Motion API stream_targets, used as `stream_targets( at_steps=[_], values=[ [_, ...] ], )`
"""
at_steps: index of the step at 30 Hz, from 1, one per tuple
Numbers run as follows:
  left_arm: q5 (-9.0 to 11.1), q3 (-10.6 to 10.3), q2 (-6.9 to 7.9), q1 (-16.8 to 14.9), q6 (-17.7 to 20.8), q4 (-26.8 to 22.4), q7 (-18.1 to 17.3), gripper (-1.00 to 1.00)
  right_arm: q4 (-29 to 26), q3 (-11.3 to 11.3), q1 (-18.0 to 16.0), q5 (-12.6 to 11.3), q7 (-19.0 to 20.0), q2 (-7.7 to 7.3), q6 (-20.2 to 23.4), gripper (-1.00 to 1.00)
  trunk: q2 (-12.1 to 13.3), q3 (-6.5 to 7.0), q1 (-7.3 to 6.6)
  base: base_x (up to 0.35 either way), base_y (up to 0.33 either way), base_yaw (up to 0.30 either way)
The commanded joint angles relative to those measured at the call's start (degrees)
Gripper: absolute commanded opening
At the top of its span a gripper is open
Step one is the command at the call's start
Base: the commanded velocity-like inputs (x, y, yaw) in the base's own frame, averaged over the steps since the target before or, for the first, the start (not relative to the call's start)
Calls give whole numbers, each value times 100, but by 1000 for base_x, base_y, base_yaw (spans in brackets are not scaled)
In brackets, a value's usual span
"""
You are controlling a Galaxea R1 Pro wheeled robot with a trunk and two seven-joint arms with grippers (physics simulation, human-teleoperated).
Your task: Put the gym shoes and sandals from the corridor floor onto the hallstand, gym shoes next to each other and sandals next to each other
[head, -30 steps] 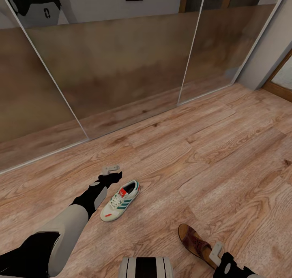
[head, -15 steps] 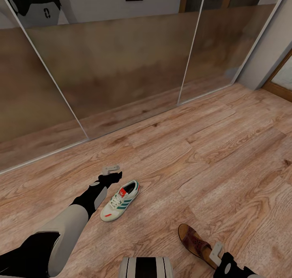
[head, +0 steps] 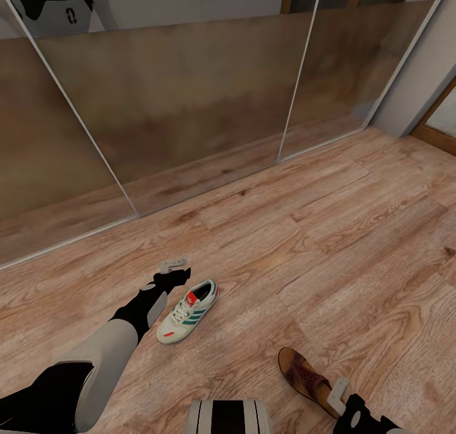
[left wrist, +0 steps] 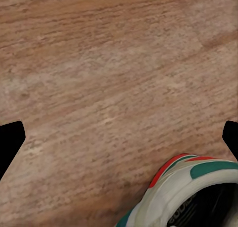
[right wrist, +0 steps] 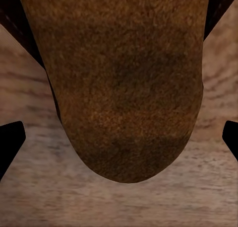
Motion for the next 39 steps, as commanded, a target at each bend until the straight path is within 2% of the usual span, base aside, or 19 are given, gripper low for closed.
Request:
stream_targets(
  at_steps=[1, 15, 16, 39],
  values=[
    [55, 18, -4, -1, 10, -3, 1, 100, 7, -21, -4, 60, -10, 1, 5, 100, -1, -3, -1, 0, 0, 0],
    [57, 18, -4, -1, 5, -3, 1, 100, 7, -21, -4, 61, -15, 0, 5, 100, -1, -3, -1, 0, 0, 0],
    [57, 18, -4, -1, 6, -3, 1, 100, 7, -21, -4, 61, -16, -1, 5, -100, -1, -3, -1, 0, 0, 0],
    [57, 18, -4, -1, 2, -3, 1, 100, 7, -28, -4, 54, -19, -16, -11, -100, 0, 19, -4, 0, 0, 0]
  ],
)
